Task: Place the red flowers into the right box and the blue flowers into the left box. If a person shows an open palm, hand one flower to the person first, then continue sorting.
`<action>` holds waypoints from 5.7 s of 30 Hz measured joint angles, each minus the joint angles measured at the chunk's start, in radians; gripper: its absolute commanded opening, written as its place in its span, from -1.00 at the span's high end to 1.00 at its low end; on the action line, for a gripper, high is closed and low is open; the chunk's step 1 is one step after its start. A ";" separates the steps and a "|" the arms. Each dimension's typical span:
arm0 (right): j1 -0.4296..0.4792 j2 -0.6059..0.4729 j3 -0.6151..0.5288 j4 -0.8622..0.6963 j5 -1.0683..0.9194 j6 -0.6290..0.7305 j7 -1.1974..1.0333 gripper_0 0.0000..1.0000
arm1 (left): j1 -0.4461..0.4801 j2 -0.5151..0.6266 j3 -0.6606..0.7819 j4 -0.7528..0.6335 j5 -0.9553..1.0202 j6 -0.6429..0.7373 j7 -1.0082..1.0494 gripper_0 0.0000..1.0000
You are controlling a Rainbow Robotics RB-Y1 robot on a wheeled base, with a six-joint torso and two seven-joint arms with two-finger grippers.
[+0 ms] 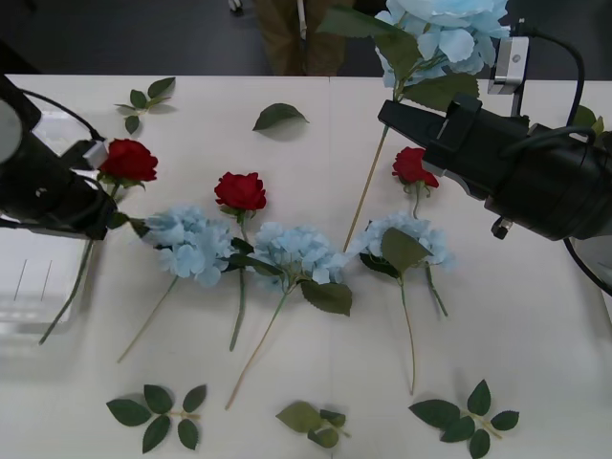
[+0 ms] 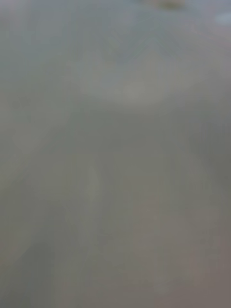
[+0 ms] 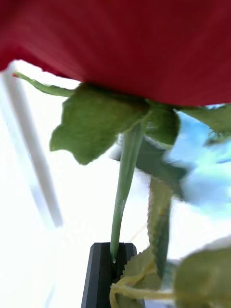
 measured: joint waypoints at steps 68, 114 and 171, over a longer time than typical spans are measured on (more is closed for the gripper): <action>0.001 -0.106 -0.304 0.503 0.584 0.796 -0.103 -0.18 | 0.106 -0.635 -0.002 -0.051 0.485 -0.691 -1.367 1.00; -0.043 0.258 0.034 0.704 -0.279 0.513 0.778 -0.18 | 0.105 -0.635 -0.002 -0.050 0.464 -0.691 -1.367 1.00; -0.189 0.309 0.225 0.713 -0.313 0.331 0.779 1.00 | 0.067 -0.692 -0.001 -0.030 0.372 -0.695 -1.366 1.00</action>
